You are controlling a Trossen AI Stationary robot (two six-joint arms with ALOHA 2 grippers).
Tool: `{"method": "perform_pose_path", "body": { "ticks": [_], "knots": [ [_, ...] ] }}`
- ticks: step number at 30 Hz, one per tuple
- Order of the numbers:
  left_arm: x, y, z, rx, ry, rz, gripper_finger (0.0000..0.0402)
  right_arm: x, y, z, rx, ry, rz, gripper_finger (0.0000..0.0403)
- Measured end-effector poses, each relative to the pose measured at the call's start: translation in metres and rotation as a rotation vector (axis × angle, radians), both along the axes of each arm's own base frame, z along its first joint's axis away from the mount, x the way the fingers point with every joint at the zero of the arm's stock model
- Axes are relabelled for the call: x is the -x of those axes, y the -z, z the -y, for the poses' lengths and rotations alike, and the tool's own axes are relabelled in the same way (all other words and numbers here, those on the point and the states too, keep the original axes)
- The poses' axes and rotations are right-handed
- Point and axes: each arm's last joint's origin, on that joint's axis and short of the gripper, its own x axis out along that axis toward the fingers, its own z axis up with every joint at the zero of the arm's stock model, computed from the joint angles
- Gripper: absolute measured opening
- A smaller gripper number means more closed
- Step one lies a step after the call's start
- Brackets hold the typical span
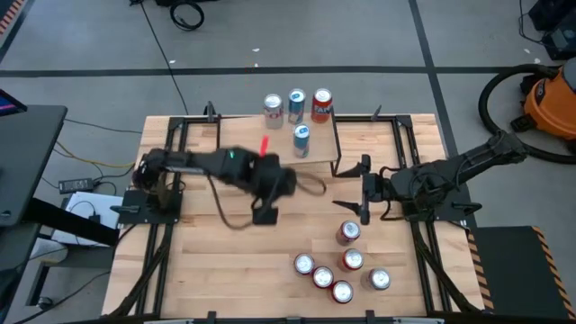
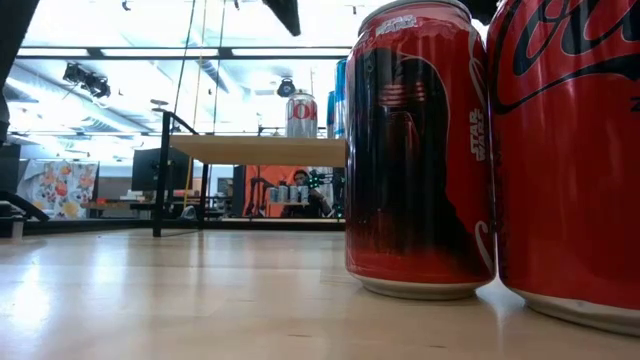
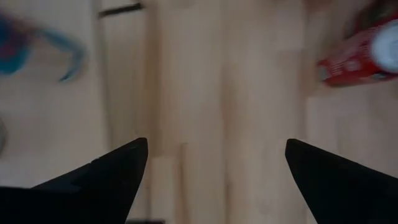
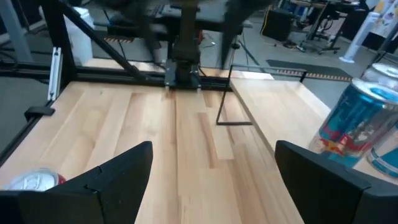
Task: Place canned beverage on shelf
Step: Put the bottom white soda can on the shelf
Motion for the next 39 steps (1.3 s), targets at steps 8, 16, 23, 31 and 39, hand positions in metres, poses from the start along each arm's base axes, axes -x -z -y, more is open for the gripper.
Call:
{"method": "perform_pose_path", "body": {
  "ticks": [8, 16, 23, 31, 39],
  "knots": [
    [-0.009, 0.035, 0.052, 0.065, 0.080, 0.040, 0.0391, -0.002, -0.009, -0.001, -0.005, 0.011, 0.011, 0.0349],
    [-0.022, 0.063, 0.085, 0.188, 0.186, 0.165, 0.0391, -0.002, -0.007, 0.001, 0.014, 0.019, -0.013, 0.0349],
    [-0.041, 0.073, 0.096, 0.276, 0.247, 0.282, 0.0391, -0.002, -0.007, 0.001, 0.017, 0.021, -0.015, 0.0349],
    [-0.050, 0.087, 0.108, 0.255, 0.326, 0.290, 0.0391, -0.002, -0.005, 0.004, 0.029, 0.043, -0.032, 0.0349],
    [-0.060, 0.103, 0.115, 0.250, 0.347, 0.295, 0.0391, -0.002, -0.004, 0.006, 0.038, 0.066, -0.046, 0.0349]
  ]
}}
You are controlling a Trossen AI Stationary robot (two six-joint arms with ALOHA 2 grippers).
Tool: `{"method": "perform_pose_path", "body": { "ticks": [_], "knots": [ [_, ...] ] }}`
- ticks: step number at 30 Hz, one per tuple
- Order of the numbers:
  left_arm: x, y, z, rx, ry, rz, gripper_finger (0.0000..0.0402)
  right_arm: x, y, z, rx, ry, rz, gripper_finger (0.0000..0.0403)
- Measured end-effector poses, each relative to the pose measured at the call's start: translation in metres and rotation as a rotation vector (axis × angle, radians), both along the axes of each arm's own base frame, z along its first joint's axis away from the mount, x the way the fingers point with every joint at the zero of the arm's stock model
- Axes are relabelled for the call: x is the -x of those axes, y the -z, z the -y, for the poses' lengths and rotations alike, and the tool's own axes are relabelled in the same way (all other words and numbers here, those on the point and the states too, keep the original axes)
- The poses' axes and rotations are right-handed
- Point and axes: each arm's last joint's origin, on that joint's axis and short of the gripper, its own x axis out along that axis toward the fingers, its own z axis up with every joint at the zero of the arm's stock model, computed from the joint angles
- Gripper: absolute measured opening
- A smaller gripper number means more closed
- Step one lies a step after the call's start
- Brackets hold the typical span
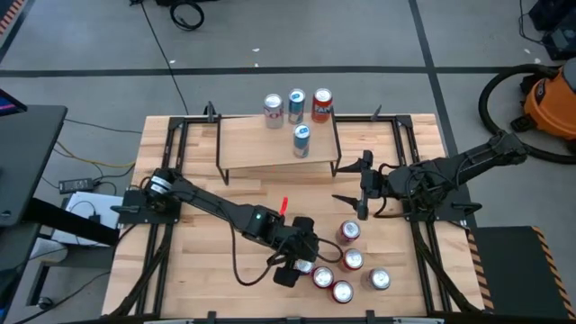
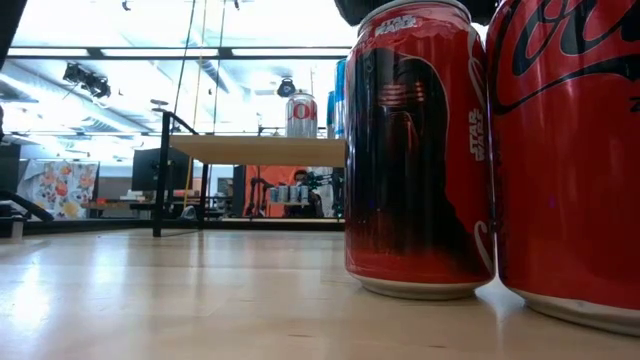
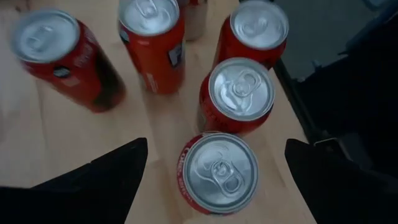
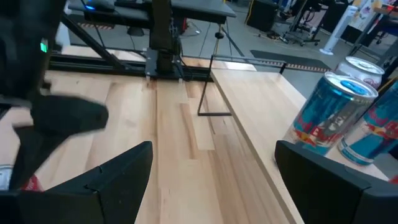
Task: Place canned beverage on shelf
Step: Put the bottom white soda can on the shelf
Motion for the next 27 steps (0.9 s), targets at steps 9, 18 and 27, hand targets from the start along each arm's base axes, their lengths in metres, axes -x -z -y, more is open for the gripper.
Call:
{"method": "perform_pose_path", "body": {
  "ticks": [9, 18, 27],
  "knots": [
    [-0.004, 0.017, 0.008, -0.033, 0.049, -0.031, 0.0391, 0.000, 0.000, 0.000, -0.002, 0.001, 0.003, 0.0349],
    [-0.010, 0.037, 0.017, -0.065, 0.070, -0.043, 0.0391, 0.000, -0.001, 0.000, -0.007, 0.001, 0.014, 0.0349],
    [-0.010, 0.052, 0.020, -0.096, 0.062, -0.098, 0.0391, 0.000, -0.001, 0.000, -0.007, 0.001, 0.017, 0.0349]
  ]
}}
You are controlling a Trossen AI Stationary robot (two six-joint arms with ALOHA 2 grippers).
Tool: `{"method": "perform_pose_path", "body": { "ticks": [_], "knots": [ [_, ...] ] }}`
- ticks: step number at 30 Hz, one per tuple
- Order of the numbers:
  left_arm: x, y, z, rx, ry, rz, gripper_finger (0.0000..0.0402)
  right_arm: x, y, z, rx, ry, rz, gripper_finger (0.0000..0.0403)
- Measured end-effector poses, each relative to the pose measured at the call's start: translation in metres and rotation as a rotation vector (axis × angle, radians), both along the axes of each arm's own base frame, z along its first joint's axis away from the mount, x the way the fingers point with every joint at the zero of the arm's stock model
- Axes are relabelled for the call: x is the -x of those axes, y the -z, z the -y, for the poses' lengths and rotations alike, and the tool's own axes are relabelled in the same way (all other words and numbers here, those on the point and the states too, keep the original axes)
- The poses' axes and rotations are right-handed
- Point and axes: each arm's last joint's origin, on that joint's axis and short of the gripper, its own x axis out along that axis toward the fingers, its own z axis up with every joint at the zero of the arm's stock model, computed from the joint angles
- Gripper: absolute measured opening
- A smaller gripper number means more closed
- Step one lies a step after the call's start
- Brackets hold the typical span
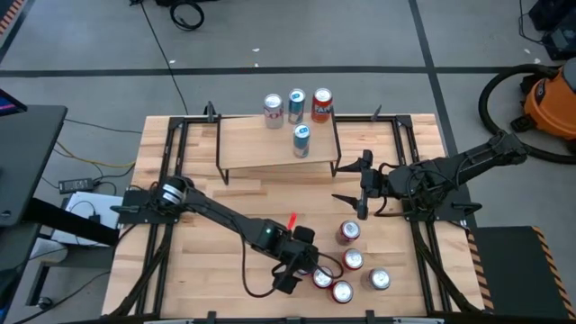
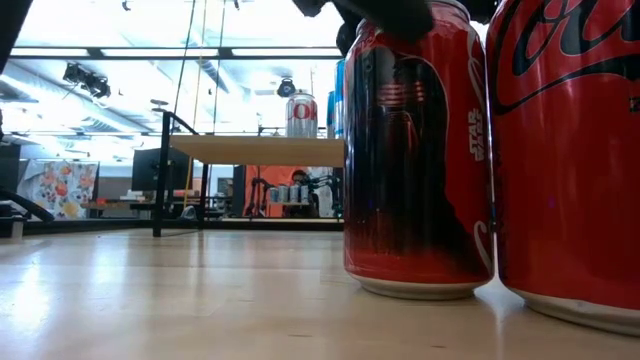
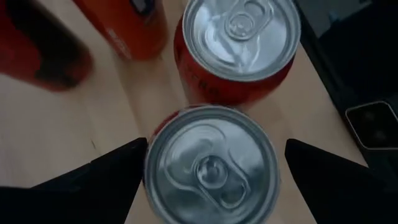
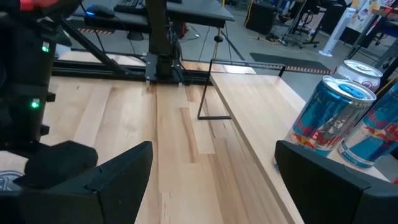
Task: Place canned beverage on shelf
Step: Put the bottom white soda can on the shelf
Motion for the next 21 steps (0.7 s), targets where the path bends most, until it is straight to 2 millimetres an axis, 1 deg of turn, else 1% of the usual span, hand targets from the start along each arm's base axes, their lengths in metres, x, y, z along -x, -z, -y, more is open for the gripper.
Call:
{"method": "perform_pose_path", "body": {
  "ticks": [4, 9, 18, 21],
  "knots": [
    [-0.0008, 0.0083, 0.0007, -0.009, -0.010, -0.028, 0.0391, 0.0000, -0.0001, 0.0000, 0.000, 0.000, 0.001, 0.0349],
    [-0.0013, 0.0077, 0.0003, -0.021, -0.042, -0.017, 0.0382, -0.0001, -0.0003, -0.0001, -0.001, 0.000, 0.003, 0.0349],
    [-0.0005, 0.0079, 0.0012, -0.023, -0.053, -0.021, 0.0312, -0.0001, -0.0004, 0.0000, -0.001, 0.001, 0.005, 0.0349],
    [0.0004, 0.0080, 0.0007, -0.019, -0.063, -0.033, 0.0306, -0.0001, -0.0004, 0.0000, -0.001, 0.001, 0.005, 0.0349]
  ]
}}
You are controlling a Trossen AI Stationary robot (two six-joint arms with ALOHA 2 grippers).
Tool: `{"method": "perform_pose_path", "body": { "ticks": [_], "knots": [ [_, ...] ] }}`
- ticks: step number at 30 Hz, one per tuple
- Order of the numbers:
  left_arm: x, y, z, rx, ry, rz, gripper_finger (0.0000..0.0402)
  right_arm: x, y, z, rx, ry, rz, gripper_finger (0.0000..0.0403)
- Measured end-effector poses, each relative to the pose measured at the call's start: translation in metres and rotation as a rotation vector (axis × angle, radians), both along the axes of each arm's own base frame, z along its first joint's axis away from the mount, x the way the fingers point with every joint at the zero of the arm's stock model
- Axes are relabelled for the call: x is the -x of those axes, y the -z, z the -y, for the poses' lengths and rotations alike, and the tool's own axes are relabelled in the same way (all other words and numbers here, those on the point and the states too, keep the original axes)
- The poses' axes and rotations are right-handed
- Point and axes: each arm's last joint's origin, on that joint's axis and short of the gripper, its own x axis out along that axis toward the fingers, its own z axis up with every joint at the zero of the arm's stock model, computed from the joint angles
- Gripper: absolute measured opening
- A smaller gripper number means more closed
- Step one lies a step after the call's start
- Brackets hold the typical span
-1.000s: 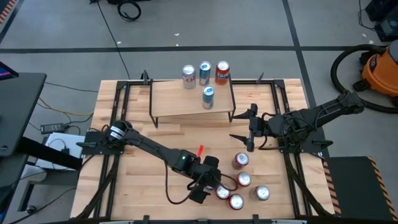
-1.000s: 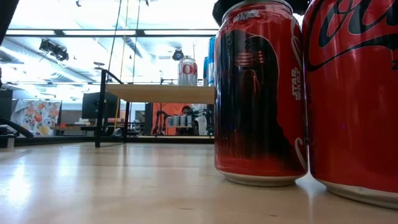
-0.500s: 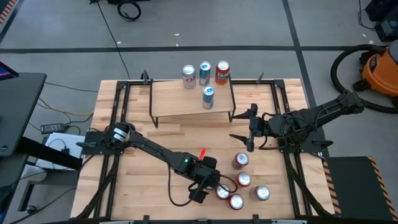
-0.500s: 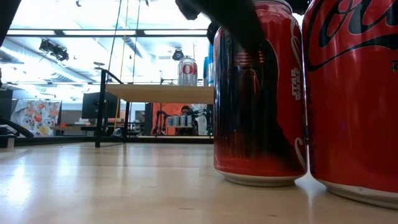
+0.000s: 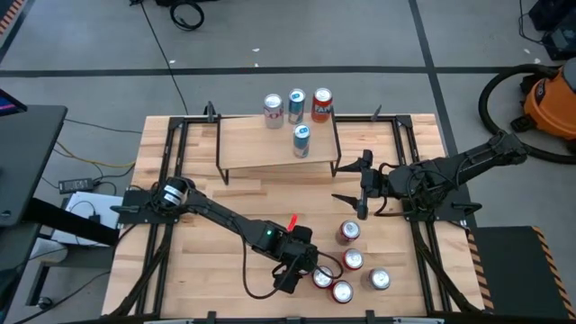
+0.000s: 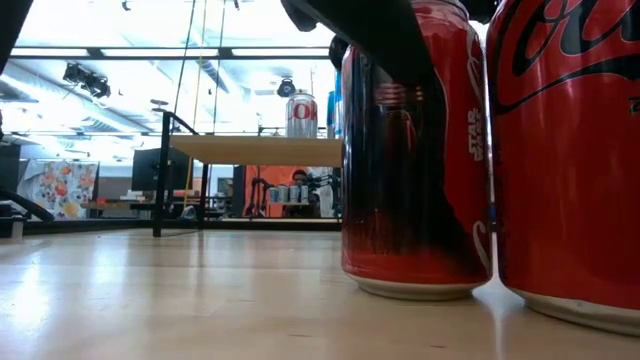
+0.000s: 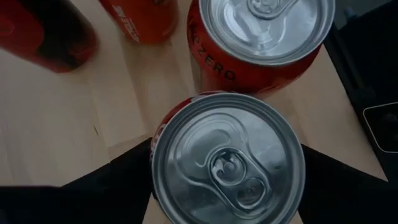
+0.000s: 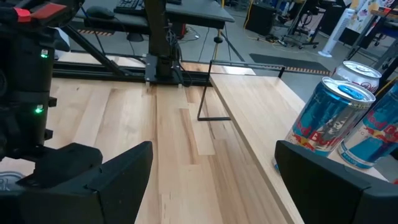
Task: Place canned beverage on shelf
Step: Put the bottom white soda can on the shelf
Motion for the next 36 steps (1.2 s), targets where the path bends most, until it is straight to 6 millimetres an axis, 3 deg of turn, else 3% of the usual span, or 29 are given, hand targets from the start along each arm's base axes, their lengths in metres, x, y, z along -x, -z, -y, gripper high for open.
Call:
{"method": "perform_pose_path", "body": {
  "ticks": [10, 26, 36],
  "knots": [
    [0.016, -0.012, -0.016, -0.062, -0.032, -0.109, 0.0317, 0.000, 0.000, 0.000, 0.000, 0.000, 0.000, 0.0349],
    [0.052, -0.070, -0.058, -0.201, -0.196, -0.142, 0.0315, 0.000, 0.000, 0.000, 0.000, -0.002, -0.001, 0.0349],
    [0.083, -0.123, -0.095, -0.249, -0.316, -0.041, 0.0316, 0.000, 0.000, 0.000, 0.000, -0.002, -0.001, 0.0349]
  ]
}}
